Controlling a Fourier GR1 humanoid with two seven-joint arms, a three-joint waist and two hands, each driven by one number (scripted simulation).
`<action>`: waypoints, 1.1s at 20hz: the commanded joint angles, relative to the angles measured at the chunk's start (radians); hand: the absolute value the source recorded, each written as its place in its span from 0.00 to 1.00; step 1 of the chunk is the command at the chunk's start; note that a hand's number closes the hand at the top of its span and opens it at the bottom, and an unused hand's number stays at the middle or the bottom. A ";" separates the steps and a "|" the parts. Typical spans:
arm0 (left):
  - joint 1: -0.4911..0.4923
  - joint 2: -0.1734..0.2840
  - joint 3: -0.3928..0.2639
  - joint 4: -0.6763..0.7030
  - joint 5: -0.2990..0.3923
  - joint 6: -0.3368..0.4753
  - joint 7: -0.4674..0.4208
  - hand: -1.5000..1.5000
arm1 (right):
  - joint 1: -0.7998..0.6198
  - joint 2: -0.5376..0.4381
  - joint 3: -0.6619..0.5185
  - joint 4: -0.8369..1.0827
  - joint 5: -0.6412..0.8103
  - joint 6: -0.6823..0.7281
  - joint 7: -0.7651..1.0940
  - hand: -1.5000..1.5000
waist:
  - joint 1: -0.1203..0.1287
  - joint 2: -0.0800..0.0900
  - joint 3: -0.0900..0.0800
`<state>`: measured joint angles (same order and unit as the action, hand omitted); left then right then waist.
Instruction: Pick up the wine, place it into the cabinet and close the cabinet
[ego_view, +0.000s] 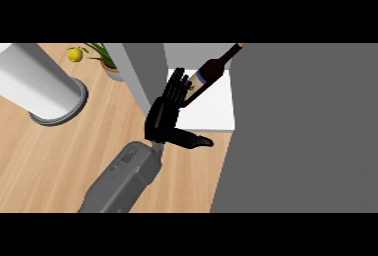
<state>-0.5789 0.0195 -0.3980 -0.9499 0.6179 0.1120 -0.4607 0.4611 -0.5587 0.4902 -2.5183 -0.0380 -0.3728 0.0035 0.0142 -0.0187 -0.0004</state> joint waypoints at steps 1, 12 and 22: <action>0.145 0.044 -0.045 -0.176 -0.001 -0.009 0.041 0.00 | 0.010 -0.023 -0.024 -0.237 -0.042 -0.019 0.148 0.00 | 0.010 0.006 -0.001; 0.427 0.162 -0.032 -0.463 0.039 -0.070 0.051 0.00 | 0.066 -0.087 0.005 -0.228 -0.011 0.058 0.088 0.00 | -0.019 0.013 0.000; 0.577 0.309 0.051 -0.560 0.039 -0.153 -0.023 0.00 | 0.042 -0.195 0.118 -0.183 -0.069 0.263 0.059 1.00 | -0.008 0.013 -0.001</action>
<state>-0.0494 0.2709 -0.3852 -1.4852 0.6547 -0.0014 -0.4537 0.4631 -0.6906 0.5409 -2.5157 -0.0415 -0.1861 -0.0176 0.0022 -0.0065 -0.0005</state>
